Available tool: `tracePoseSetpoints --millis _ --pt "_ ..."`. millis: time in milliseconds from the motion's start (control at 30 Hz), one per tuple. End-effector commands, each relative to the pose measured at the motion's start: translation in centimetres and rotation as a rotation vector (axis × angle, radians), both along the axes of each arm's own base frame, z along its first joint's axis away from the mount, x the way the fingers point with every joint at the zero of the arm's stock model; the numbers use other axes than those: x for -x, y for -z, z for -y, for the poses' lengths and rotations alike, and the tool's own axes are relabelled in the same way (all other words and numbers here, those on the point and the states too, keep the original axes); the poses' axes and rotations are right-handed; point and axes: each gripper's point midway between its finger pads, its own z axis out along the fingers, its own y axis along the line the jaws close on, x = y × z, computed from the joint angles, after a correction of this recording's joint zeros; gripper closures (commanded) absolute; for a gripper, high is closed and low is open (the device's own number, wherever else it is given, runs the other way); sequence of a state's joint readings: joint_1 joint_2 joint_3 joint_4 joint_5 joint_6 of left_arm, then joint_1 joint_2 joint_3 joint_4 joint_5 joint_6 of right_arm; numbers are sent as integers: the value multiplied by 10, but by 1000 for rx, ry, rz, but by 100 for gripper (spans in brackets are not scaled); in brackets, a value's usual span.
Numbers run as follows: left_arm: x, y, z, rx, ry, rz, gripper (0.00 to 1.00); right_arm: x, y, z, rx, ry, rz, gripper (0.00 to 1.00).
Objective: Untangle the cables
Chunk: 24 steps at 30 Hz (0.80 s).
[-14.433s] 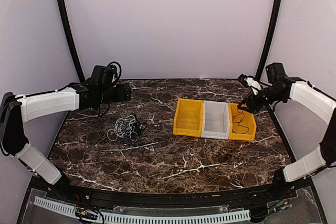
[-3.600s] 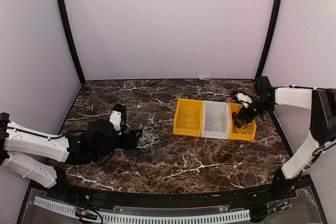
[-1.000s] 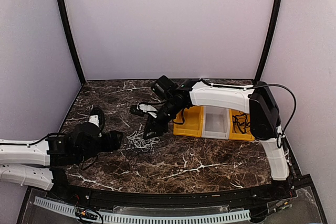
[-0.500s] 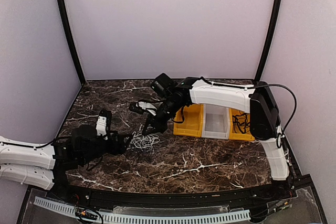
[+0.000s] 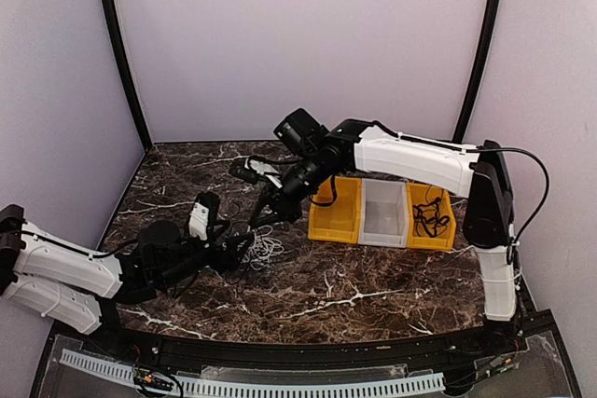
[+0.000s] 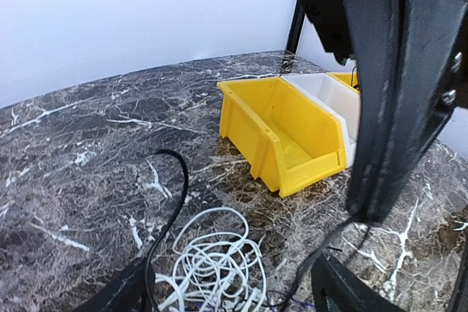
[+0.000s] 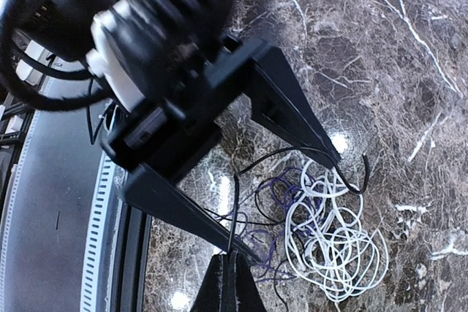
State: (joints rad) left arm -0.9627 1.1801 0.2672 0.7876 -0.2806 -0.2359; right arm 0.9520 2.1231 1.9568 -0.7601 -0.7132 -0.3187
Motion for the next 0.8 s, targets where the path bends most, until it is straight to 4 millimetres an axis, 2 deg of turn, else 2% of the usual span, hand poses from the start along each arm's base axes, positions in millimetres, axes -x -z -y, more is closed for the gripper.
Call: tracePoseSetpoints --millis 0,33,167,233,300,333,433,633,767 --pt "-18 -24 26 -20 20 168 27 21 -55 3 -111 -53 -1 100" --pt "-23 -22 28 -35 5 175 32 22 -62 5 -121 -56 5 100" --pt "-40 -3 44 -49 -25 181 41 26 -89 14 -172 -74 39 100" --pt "-45 11 53 -57 -15 171 45 27 -105 20 -202 -77 62 100" --pt "-49 37 61 -95 -6 127 47 25 -124 27 -238 -76 84 100" --pt "-50 40 64 -85 -3 118 48 25 -135 30 -260 -78 95 100" --pt "-50 60 65 -92 -4 82 50 17 -174 43 -335 -70 128 100" --pt "-49 84 62 -101 -13 36 51 -2 -239 76 -442 0 288 100" --pt "-47 87 60 -86 -14 27 51 -15 -262 100 -463 72 389 100"
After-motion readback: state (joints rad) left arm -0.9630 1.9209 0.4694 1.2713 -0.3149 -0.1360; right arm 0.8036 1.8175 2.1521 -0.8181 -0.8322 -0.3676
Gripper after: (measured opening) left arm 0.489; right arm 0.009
